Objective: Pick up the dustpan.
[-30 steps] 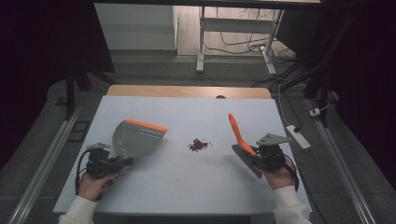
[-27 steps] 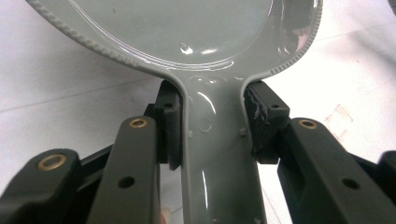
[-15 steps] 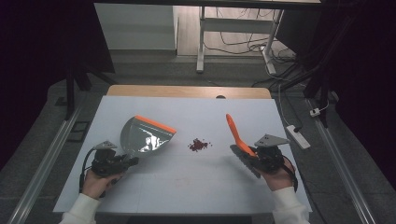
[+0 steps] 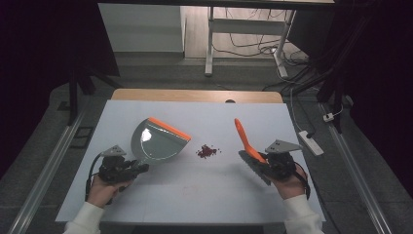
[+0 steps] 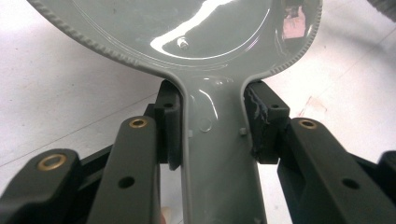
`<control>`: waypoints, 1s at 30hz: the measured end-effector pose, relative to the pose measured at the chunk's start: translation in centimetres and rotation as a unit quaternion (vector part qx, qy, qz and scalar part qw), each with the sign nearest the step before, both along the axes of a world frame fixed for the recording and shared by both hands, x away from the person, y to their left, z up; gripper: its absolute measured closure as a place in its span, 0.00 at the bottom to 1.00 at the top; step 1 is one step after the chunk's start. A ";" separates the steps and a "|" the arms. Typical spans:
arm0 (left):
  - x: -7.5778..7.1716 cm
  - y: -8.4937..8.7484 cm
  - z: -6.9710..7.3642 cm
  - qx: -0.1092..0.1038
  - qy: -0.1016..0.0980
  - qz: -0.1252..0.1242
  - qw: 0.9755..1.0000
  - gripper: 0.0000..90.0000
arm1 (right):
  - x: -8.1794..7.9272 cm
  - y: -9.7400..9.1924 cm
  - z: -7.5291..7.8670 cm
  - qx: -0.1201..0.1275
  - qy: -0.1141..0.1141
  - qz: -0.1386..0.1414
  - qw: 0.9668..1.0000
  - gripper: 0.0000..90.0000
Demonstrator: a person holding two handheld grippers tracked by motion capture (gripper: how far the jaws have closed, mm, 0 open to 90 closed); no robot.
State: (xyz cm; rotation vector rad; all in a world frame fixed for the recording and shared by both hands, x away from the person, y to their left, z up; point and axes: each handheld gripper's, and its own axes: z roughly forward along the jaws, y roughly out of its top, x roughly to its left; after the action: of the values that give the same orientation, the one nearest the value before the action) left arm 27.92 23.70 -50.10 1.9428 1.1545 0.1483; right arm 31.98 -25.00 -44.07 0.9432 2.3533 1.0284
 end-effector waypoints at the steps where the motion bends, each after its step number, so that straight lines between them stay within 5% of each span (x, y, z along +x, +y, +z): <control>1: 0.1 0.0 -0.1 0.003 -0.001 -0.003 1.000 0.68 | 0.1 0.1 -0.1 0.000 0.000 0.002 1.000 0.78; 20: 4.0 -2.2 0.2 0.005 0.002 -0.060 0.998 0.68 | 1.4 1.3 0.3 0.009 -0.002 0.009 1.000 0.78; 30: 1.9 -2.8 0.9 0.042 0.007 -0.132 0.990 0.68 | 3.7 3.0 0.2 0.007 -0.001 0.016 1.000 0.78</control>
State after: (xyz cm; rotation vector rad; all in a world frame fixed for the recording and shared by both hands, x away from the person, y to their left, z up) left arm 29.86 20.90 -49.19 2.1535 0.9008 0.0432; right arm 35.70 -21.97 -43.90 0.9114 2.3713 1.0579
